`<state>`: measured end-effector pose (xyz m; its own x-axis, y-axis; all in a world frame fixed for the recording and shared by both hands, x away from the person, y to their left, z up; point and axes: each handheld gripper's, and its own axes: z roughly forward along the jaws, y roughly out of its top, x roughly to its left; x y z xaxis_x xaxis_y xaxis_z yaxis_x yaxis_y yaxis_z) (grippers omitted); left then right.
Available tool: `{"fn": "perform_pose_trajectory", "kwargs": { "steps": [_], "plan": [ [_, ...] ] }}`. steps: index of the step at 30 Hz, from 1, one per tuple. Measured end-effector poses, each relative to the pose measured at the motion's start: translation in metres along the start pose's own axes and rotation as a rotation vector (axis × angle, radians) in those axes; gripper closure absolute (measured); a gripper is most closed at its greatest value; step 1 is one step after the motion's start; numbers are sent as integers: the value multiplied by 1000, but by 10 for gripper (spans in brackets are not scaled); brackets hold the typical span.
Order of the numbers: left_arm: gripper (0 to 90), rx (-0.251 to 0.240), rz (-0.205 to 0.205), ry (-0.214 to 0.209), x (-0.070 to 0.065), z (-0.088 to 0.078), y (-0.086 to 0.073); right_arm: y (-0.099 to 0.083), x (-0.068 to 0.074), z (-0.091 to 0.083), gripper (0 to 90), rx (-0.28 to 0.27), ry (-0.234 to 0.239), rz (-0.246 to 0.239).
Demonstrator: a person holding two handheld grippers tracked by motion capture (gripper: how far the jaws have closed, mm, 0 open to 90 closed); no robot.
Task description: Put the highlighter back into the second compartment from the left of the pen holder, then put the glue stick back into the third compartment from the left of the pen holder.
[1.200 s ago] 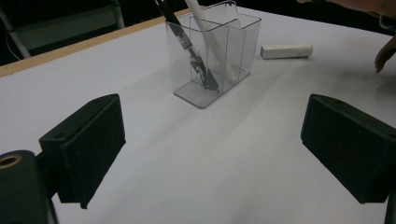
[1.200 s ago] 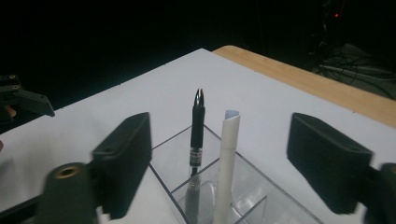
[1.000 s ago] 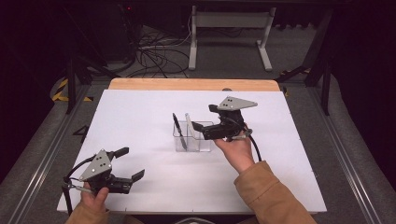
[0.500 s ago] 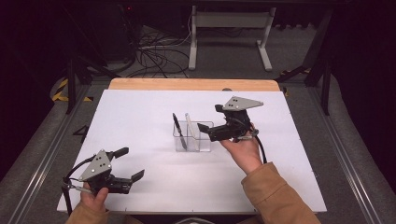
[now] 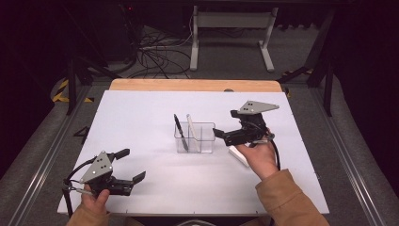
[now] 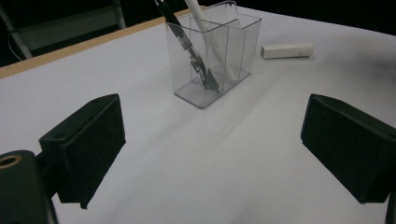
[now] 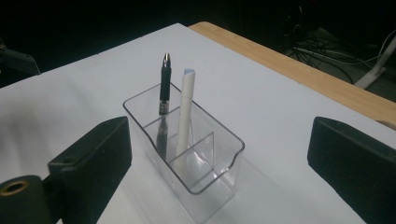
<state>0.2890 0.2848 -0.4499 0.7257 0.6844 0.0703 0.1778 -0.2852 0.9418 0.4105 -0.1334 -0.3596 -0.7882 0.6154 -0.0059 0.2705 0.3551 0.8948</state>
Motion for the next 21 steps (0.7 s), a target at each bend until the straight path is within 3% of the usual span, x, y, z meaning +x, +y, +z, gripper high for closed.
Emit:
{"fn": "perform_pose_trajectory", "kwargs": {
  "steps": [8, 13, 16, 21],
  "plan": [
    [66, -4, -5, -3, 0, 2, 1, -18, -5, -15, 81, 24, -21, 22],
    [64, -11, -18, 22, 0, 2, 2, -28, -9, -21, 91, 49, -32, 23],
    [54, -30, -43, -5, 1, 0, 2, -32, -10, -23, 90, 65, -37, 18],
    [65, -34, -12, 3, -1, 1, 3, -39, -11, -28, 78, 82, -40, 14]
  ]
}}
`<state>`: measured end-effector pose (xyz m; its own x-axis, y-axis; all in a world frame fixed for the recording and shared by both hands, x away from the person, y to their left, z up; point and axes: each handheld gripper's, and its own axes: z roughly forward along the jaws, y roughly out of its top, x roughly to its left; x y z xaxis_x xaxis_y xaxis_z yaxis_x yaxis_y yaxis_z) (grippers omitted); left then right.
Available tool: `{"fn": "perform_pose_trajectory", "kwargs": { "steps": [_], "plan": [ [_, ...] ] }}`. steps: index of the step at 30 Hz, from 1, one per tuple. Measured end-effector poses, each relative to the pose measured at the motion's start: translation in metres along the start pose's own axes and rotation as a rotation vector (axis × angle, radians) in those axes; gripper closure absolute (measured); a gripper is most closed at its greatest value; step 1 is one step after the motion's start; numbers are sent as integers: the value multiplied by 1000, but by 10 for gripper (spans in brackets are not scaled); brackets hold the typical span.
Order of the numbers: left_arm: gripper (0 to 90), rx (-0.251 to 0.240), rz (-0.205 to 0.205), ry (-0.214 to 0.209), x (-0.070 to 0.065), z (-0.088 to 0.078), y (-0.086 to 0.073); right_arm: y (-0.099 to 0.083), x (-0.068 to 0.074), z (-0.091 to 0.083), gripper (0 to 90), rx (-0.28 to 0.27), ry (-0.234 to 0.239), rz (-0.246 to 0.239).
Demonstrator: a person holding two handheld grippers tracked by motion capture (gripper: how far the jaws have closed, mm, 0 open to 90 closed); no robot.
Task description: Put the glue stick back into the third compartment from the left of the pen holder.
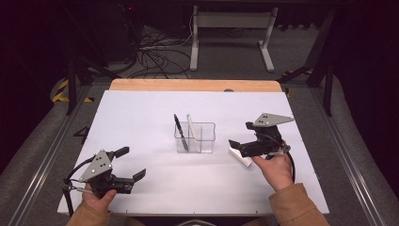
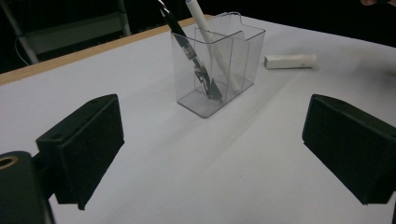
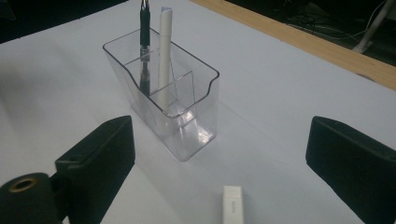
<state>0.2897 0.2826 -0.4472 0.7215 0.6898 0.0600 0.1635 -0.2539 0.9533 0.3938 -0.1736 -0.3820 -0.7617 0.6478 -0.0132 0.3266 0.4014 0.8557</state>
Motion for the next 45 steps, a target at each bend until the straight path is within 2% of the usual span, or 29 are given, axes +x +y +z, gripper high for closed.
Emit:
{"fn": "perform_pose_trajectory", "kwargs": {
  "steps": [4, 7, 9, 12, 16, 20, 22, 28, 32, 36, 40, 45],
  "plan": [
    [67, -5, -1, -3, -1, 0, 1, -5, 1, 0, 46, 40, -13, -13],
    [64, -9, -3, 8, -2, 1, 1, -12, 1, -1, 42, 60, -18, -18],
    [56, 9, 12, 30, -1, 1, 1, -17, 0, -2, 36, 69, -20, -18],
    [44, 14, 3, 41, 1, 1, 0, -25, -2, -2, 16, 85, -9, -3],
    [45, 13, 2, 36, 1, 1, 0, -34, -1, -2, 11, 102, -14, -9],
    [44, 10, 0, 32, 1, 1, 0, -43, 0, 0, 2, 144, -52, -11],
    [44, 7, -10, 27, 1, 1, 0, -46, 0, 3, 0, 178, -54, -3],
    [46, 10, -4, 26, 1, 0, 0, -57, 0, 6, 0, 190, -48, 14],
    [47, 10, -6, 22, 1, 1, 0, -59, 0, 7, 13, 214, -82, 33],
    [47, 10, -1, 22, 1, 0, 0, -63, 2, 8, 39, 230, -62, 15],
    [47, 8, -6, 21, 2, 0, 0, -65, -1, 10, 59, 261, -57, 42],
    [48, 9, -5, 22, 2, 0, 0, -67, -2, 11, 75, 276, -64, 52]
  ]
}}
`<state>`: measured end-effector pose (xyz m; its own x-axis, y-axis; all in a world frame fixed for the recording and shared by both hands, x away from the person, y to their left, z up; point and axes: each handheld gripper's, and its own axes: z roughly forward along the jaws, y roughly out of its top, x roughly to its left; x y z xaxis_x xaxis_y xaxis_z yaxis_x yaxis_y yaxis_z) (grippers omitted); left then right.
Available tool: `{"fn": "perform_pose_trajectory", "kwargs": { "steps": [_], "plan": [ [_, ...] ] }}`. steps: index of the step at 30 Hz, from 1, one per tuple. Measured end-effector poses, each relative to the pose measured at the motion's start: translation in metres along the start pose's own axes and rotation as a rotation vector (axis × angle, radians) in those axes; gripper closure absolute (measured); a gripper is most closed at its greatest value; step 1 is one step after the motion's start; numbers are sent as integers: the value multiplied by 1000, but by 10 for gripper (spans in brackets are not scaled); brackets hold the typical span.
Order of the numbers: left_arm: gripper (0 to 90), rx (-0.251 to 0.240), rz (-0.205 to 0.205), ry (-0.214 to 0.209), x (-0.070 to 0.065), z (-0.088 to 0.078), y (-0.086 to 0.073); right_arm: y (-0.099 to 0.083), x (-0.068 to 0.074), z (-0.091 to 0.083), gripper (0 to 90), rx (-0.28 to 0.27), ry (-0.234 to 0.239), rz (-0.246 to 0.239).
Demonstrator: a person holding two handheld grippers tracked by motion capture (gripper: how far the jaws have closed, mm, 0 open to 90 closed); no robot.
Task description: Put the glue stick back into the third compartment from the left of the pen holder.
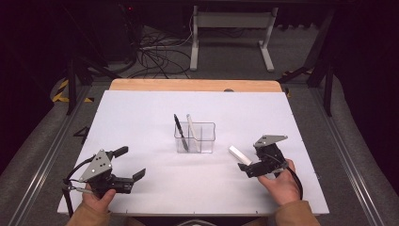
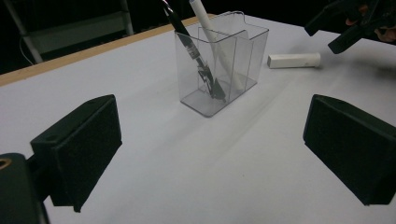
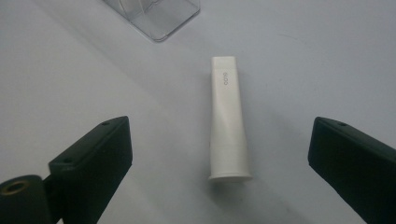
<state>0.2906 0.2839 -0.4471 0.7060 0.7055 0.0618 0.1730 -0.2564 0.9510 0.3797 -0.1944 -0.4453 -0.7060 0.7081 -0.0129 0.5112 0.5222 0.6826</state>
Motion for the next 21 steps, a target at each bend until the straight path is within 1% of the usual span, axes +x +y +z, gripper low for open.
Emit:
{"fn": "perform_pose_trajectory", "kwargs": {
  "steps": [2, 5, 6, 8, 12, 14, 21],
  "plan": [
    [49, 1, 0, 0, 0, 0, 0, 0, 0, 0, 104, 13, 8, -5],
    [49, 4, -6, -4, 0, 0, 0, 1, 1, 2, 140, 36, -2, -12],
    [49, 4, -5, -3, 0, 0, 0, 1, 1, 3, 151, 40, 0, -12],
    [49, 1, -1, 0, 0, 0, 0, 1, 1, 5, 174, 64, -12, -15],
    [49, 2, -2, 0, 0, 0, 0, 1, -1, 7, 246, 79, -15, -19],
    [50, 2, -7, -1, 0, -1, 0, 1, -1, 9, 274, 90, -9, -12],
    [51, 4, -5, -2, 0, 0, 0, 1, 0, 16, 348, 117, -17, -34]
  ]
}}
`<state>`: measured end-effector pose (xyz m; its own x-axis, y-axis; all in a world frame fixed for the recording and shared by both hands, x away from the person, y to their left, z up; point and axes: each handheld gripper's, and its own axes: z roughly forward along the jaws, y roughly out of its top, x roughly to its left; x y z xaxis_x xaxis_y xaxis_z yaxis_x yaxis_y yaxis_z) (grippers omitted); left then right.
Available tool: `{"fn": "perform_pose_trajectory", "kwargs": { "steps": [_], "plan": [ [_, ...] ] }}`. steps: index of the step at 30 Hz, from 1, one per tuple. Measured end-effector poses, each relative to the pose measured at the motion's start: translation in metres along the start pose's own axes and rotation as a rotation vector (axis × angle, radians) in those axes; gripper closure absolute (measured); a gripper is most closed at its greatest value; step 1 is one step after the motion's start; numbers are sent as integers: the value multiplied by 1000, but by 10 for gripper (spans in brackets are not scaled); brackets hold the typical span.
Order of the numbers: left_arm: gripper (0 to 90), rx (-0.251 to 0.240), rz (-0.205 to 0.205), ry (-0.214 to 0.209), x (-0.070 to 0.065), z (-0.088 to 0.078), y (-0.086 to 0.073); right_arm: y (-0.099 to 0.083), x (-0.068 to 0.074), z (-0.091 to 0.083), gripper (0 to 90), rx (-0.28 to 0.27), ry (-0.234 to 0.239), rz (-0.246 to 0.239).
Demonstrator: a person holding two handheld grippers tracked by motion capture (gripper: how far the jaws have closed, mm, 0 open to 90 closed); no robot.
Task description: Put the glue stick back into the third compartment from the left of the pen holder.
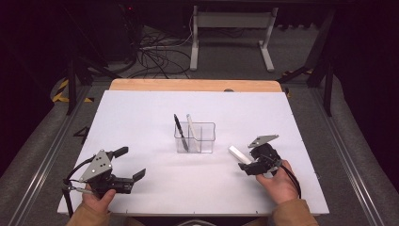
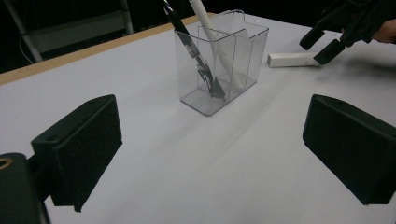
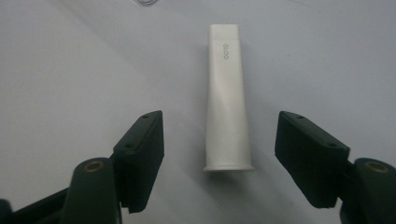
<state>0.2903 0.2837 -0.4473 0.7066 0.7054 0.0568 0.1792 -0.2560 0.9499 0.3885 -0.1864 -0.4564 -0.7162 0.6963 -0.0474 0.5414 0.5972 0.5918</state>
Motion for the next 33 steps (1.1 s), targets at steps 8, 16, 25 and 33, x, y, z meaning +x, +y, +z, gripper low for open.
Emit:
{"fn": "perform_pose_trajectory", "kwargs": {
  "steps": [8, 16, 25, 33],
  "plan": [
    [52, -1, -1, 0, 0, 0, 0, 0, 2, 7, 490, 17, -7, -17],
    [53, 2, 3, 0, 0, 0, 0, -4, -1, 11, 610, 24, -20, -13],
    [53, 2, -1, -3, 0, 0, 0, -6, -2, 12, 666, 11, -10, -4],
    [53, 0, -2, -1, 0, 0, 0, -6, -1, 10, 672, 2, -12, -15]
  ]
}}
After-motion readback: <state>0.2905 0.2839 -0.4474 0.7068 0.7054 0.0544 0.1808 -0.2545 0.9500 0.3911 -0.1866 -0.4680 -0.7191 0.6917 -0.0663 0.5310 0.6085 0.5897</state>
